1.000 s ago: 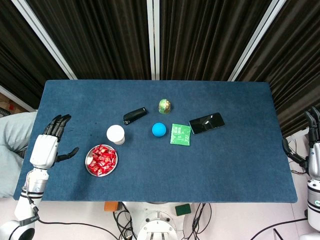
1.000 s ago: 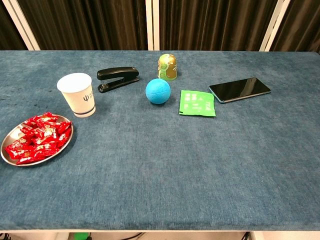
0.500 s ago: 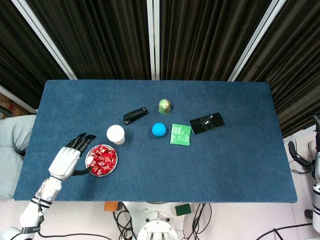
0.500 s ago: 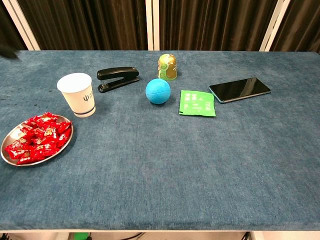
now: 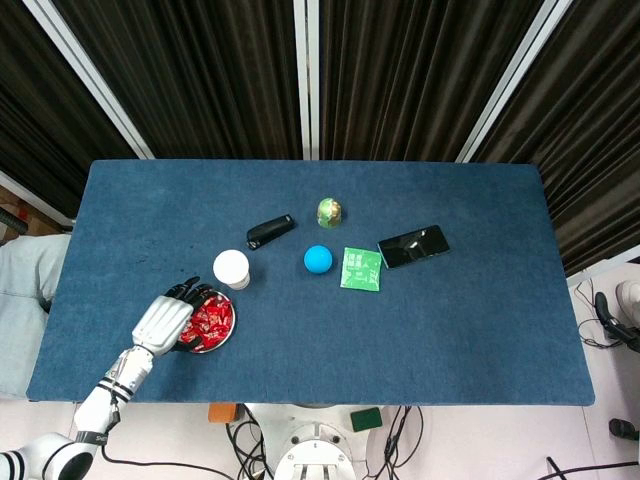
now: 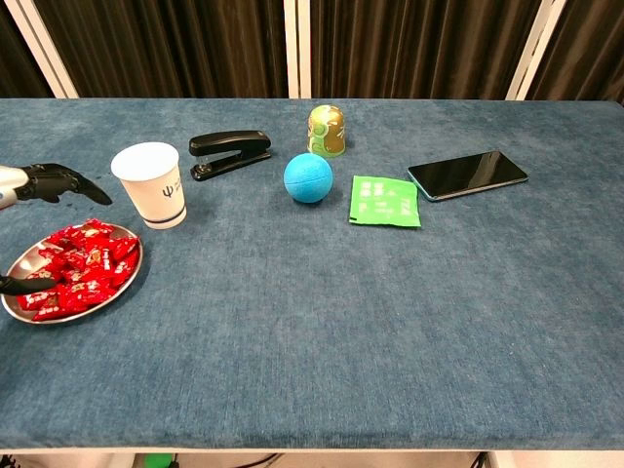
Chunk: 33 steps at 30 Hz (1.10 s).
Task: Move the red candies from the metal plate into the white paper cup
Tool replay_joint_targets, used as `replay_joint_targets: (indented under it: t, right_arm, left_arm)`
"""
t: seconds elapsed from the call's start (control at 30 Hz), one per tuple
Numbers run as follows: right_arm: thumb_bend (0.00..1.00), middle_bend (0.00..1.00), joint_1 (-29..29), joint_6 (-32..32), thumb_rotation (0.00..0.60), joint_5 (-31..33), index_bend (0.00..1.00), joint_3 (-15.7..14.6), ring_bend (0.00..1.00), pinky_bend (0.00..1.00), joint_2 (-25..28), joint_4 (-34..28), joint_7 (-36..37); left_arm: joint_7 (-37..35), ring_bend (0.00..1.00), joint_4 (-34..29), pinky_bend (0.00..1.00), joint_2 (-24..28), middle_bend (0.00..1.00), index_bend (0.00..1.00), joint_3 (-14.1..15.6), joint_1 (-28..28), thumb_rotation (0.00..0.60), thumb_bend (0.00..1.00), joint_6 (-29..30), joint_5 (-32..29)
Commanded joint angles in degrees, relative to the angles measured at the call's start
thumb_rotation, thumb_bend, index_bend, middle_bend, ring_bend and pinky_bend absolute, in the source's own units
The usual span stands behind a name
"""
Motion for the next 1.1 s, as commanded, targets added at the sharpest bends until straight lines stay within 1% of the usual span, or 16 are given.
replay_joint_targets:
  t: [0.03,0.43,0.5,0.6,0.73,1.1]
  right_arm:
    - [0.34,0.0,-0.1,0.1,0.6,-0.1,0.0,0.0,0.0,0.0,-0.1,0.1,0.0]
    - [0.34,0.0,0.1,-0.6,0.6,0.2,0.0,0.1,0.0,0.0,-0.4,0.4,-0.2]
    - [0.34,0.0,0.1,-0.7,0.6,0.4,0.0,0.2,0.0,0.0,-0.4,0.5,-0.1]
    - [0.34,0.0,0.1,-0.9,0.6,0.6,0.0,0.2,0.0,0.0,-0.4,0.5,-0.2]
    - [0.34,0.0,0.0,-0.9,0.6,0.8,0.0,0.4,0.0,0.0,-0.6,0.5,-0.5]
    - [0.34,0.0,-0.2,-0.4,0.6,1.4,0.0,1.0,0.0,0.0,-1.3,0.7,-1.1]
  left_arm:
    - [2.9,0.05,0.6,0.19,-0.7,0.17,0.25,-0.2,-1.0,0.6,0.22,-1.7,-1.9]
    - [6.4,0.05,0.9,0.19,-1.2,0.19,0.27,-0.6,-3.4,0.6,0.24,-4.8,-4.8]
    - [7.1,0.05,0.6,0.18,-1.0,0.21,0.27,-0.5,-3.6,0.6,0.24,-5.2,-5.5]
    - [8.3,0.04,0.4,0.18,-0.9,0.25,0.27,-0.3,-3.8,0.6,0.25,-5.5,-6.5]
    - [9.7,0.04,0.8,0.19,-1.4,0.26,0.27,-0.1,-3.9,0.6,0.25,-5.0,-6.9]
    - [11.2,0.04,2.0,0.19,-2.6,0.34,0.38,0.7,-4.5,0.6,0.26,-4.8,-6.8]
